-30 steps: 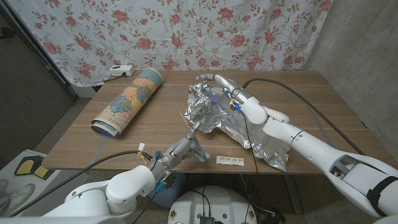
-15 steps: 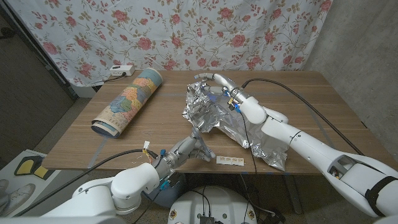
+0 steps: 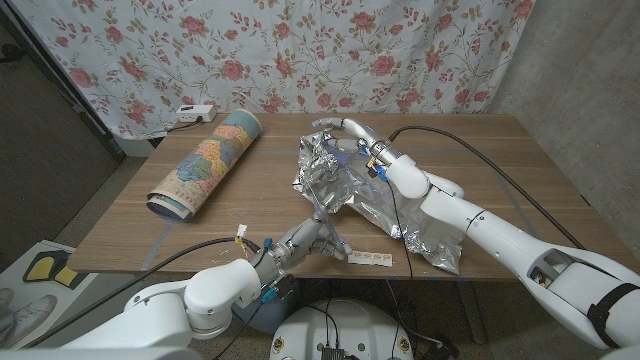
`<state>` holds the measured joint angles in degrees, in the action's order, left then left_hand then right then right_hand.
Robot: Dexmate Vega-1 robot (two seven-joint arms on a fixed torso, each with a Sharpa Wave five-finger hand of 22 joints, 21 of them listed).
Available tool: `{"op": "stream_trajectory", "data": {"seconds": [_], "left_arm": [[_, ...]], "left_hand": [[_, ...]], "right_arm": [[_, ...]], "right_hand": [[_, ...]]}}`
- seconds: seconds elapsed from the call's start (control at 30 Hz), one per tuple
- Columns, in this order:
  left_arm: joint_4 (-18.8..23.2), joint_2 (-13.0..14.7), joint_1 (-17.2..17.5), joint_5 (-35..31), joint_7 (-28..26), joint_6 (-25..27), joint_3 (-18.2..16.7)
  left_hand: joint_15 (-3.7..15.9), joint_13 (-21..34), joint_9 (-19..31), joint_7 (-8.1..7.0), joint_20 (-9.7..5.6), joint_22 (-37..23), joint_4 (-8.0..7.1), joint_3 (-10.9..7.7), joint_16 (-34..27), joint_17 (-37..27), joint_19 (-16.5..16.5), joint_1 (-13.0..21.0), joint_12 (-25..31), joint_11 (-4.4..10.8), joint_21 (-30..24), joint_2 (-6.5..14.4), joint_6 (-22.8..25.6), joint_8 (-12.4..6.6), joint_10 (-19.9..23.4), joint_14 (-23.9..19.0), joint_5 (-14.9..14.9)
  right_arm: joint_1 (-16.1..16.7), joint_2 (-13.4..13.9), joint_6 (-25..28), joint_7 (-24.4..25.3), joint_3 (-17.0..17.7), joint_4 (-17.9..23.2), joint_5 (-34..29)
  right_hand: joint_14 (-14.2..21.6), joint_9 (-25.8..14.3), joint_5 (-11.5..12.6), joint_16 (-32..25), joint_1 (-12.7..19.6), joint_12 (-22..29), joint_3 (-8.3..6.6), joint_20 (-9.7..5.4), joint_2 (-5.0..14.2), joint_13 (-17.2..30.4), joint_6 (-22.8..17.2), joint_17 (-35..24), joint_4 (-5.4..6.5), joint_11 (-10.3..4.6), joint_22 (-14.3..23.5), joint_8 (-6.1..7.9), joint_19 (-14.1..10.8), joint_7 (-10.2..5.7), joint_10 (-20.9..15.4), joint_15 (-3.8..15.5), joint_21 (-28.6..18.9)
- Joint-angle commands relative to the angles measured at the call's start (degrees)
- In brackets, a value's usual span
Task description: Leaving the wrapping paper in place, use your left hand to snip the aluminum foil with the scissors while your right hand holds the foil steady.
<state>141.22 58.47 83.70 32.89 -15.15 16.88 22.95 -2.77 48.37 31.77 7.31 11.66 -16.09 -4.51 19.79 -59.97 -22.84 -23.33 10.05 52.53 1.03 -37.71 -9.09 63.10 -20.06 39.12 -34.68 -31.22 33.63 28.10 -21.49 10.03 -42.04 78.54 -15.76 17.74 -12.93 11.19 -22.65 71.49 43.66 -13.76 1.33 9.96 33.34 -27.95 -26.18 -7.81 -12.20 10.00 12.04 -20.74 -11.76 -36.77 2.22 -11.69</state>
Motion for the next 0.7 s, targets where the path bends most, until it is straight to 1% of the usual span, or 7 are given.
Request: {"op": "stream_trajectory", "data": {"seconds": [0.03,0.13,0.33,0.4,0.43,0.63,0.7], "left_arm": [[-0.49,0.16,-1.45,0.4,-0.08,-0.25,1.43],[-0.69,0.23,-1.62,0.68,0.14,-0.53,1.58],[-1.16,0.19,-2.06,1.09,0.26,-0.99,1.77],[-1.33,0.14,-2.35,1.15,0.57,-1.21,1.97],[-1.42,0.1,-2.57,1.1,0.73,-1.25,2.12],[-1.78,-0.11,-3.35,1.09,1.06,-1.45,2.62],[-1.86,-0.22,-3.59,1.14,1.03,-1.32,2.78]], "left_hand": [[0.14,0.68,0.15,3.72,-0.29,-0.2,0.28,0.16,-0.32,-0.17,0.05,-0.19,3.47,-2.91,0.13,-0.3,-3.21,0.39,4.25,0.24,-0.55],[0.27,0.76,0.26,3.67,-0.32,-0.21,0.26,0.16,-0.42,-0.18,0.04,-0.18,3.5,-2.59,0.12,-0.29,-3.25,0.48,4.22,0.18,-0.54],[0.28,0.74,0.27,3.79,-0.3,-0.21,0.27,0.16,-0.49,-0.18,0.02,-0.11,3.48,-2.99,0.11,-0.29,-3.16,0.67,4.25,0.27,-0.54],[0.25,0.85,0.31,3.78,-0.26,-0.22,0.27,0.16,-0.56,-0.24,0.07,-0.09,3.51,-2.6,0.12,-0.3,-3.13,0.72,4.16,0.29,-0.54],[0.23,0.55,0.36,3.67,-0.28,-0.22,0.27,0.16,-0.63,-0.32,0.05,-0.08,3.39,-3.01,0.12,-0.3,-3.12,0.75,4.36,0.33,-0.54],[0.11,0.78,0.3,3.7,-0.29,-0.22,0.28,0.17,-0.6,-0.12,0.1,-0.02,3.49,-2.71,0.13,-0.33,-2.85,0.86,4.29,0.28,-0.55],[0.11,0.65,0.41,3.77,-0.32,-0.22,0.28,0.17,-0.62,-0.1,0.12,-0.01,3.47,-3.06,0.13,-0.32,-2.84,0.9,4.46,0.32,-0.55]], "right_arm": [[-0.03,0.08,-0.85,-1.01,-0.02,-0.57,0.76],[0.01,0.04,-1.1,-1.11,-0.01,-0.7,0.92],[0.23,-0.07,-1.4,-1.43,-0.04,-0.83,1.26],[0.32,-0.14,-1.41,-1.41,-0.06,-0.86,1.28],[0.33,-0.19,-1.56,-1.51,-0.06,-0.98,1.46],[0.45,-0.15,-1.53,-1.8,-0.02,-1.13,1.68],[0.47,-0.17,-1.38,-1.69,-0.02,-1.29,1.57]], "right_hand": [[0.26,-0.26,0.11,0.05,0.52,0.43,-0.1,-0.04,0.14,0.16,-0.63,-0.3,0.22,-0.14,0.09,-0.26,-0.27,-0.16,-0.08,11.0,0.08],[0.26,-0.29,0.11,0.09,0.55,0.53,-0.1,-0.08,0.14,0.1,-1.02,-0.41,0.23,-0.14,0.09,-0.13,-0.35,-0.17,-0.13,11.01,0.06],[0.32,-0.32,0.11,0.12,0.59,0.55,-0.09,-0.19,0.13,-0.13,-1.11,-0.6,0.24,-0.15,0.09,-0.15,-0.35,-0.16,-0.13,11.01,0.07],[0.36,-0.33,0.1,0.13,0.61,0.68,-0.09,-0.24,0.14,-0.16,-1.12,-0.69,0.25,-0.15,0.09,-0.18,-0.31,-0.17,-0.29,11.01,0.09],[0.37,-0.34,0.1,0.14,0.61,0.71,-0.09,-0.24,0.14,-0.16,-1.13,-0.71,0.25,-0.15,0.09,-0.18,-0.34,-0.17,-0.33,11.01,0.08],[0.41,-0.36,0.09,0.2,0.68,0.86,-0.06,-0.28,0.08,-0.29,-1.2,-0.91,0.22,-0.17,0.09,-0.21,-0.42,-0.18,-0.4,11.0,0.06],[0.42,-0.37,0.09,0.22,0.69,0.85,-0.05,-0.28,0.07,-0.38,-1.23,-0.97,0.22,-0.17,0.09,-0.21,-0.45,-0.18,-0.39,10.99,0.05]]}}
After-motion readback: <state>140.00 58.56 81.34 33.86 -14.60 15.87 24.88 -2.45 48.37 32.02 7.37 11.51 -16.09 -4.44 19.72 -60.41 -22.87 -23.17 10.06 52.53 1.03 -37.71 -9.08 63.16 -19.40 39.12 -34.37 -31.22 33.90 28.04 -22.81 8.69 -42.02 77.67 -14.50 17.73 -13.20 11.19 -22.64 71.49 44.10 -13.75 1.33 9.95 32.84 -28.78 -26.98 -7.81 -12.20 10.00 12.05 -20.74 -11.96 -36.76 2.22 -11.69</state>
